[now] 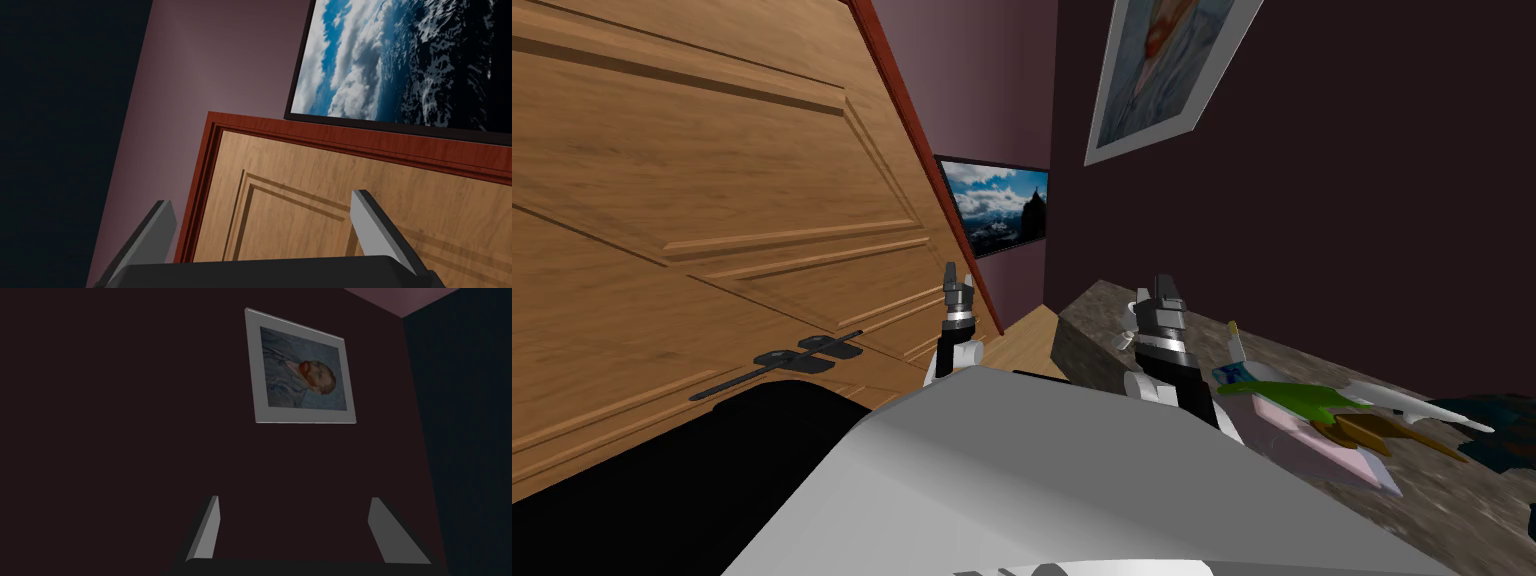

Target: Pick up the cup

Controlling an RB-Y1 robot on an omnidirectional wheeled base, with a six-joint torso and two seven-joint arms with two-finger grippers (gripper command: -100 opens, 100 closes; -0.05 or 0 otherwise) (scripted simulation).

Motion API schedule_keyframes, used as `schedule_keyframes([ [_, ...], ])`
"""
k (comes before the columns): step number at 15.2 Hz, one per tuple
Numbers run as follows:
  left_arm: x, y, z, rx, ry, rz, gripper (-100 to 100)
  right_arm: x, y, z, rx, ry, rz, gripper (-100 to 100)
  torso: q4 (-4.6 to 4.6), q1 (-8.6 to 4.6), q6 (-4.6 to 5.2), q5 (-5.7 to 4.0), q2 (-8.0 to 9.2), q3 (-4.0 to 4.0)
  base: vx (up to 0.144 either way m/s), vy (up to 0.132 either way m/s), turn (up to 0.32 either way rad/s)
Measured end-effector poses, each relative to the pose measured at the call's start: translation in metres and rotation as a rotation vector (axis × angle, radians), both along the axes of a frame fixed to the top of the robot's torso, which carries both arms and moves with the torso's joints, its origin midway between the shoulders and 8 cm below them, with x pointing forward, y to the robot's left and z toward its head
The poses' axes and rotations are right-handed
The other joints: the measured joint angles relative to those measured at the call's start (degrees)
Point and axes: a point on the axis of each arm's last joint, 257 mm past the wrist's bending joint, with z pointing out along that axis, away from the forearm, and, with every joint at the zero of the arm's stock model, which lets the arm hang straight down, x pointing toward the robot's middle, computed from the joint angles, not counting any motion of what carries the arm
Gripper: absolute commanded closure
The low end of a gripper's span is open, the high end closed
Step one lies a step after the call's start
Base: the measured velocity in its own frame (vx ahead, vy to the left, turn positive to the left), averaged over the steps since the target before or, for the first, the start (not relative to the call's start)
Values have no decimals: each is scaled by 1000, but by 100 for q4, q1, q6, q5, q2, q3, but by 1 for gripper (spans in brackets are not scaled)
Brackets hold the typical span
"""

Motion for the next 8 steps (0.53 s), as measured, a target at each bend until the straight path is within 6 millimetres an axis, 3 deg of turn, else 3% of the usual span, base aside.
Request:
schedule_keyframes([
  [8, 0, 0, 0, 0, 0, 0, 0, 3, -2, -26, -166, 76, 17, -100, -2, 0, 0, 0, -8, -5, 17, 7, 31],
])
